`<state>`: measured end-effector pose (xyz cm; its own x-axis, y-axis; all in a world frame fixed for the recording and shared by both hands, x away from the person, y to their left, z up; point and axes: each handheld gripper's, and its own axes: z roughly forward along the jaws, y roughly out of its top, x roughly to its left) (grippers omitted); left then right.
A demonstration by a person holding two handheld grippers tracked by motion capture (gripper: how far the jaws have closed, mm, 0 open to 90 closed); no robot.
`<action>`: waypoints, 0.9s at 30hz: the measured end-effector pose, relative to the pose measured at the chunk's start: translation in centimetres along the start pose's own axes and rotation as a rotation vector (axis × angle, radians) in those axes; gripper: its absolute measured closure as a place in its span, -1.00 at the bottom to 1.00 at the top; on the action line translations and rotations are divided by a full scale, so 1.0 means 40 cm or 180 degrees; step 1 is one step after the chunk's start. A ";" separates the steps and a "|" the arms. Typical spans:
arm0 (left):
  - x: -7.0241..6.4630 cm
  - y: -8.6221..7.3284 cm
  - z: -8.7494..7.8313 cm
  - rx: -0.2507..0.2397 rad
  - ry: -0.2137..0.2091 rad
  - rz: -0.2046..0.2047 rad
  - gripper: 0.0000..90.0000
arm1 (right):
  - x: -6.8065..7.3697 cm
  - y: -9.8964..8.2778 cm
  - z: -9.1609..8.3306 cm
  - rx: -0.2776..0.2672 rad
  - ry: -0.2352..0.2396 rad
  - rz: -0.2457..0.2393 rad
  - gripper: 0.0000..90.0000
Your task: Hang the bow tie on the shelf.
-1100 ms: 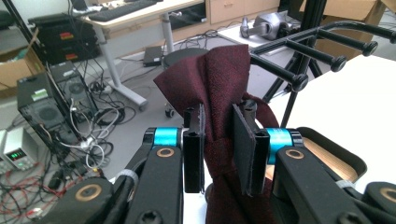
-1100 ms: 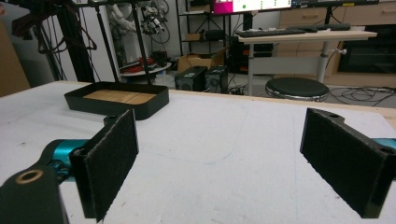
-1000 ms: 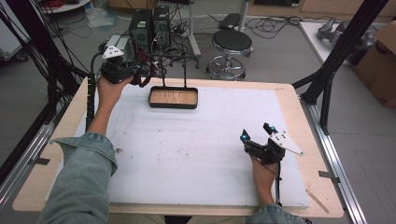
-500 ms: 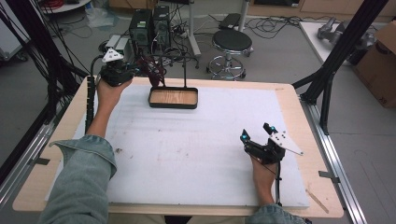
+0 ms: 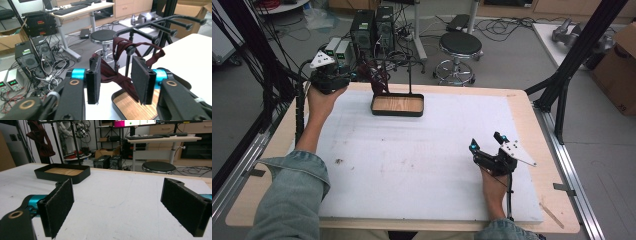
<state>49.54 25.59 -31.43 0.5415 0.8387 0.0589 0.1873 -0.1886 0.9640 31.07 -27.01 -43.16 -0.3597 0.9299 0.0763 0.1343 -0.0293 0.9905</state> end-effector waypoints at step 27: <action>-0.047 -0.019 -0.158 -0.0117 -0.0013 0.0022 -0.25 | -0.005 0.000 0.003 -0.0004 -0.0004 0.0026 -0.77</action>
<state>43.20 27.39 -30.64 0.5459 0.8353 0.0648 0.1533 -0.1756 0.9725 31.27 -27.16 -43.19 -0.3574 0.9301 0.0842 0.1360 -0.0374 0.9900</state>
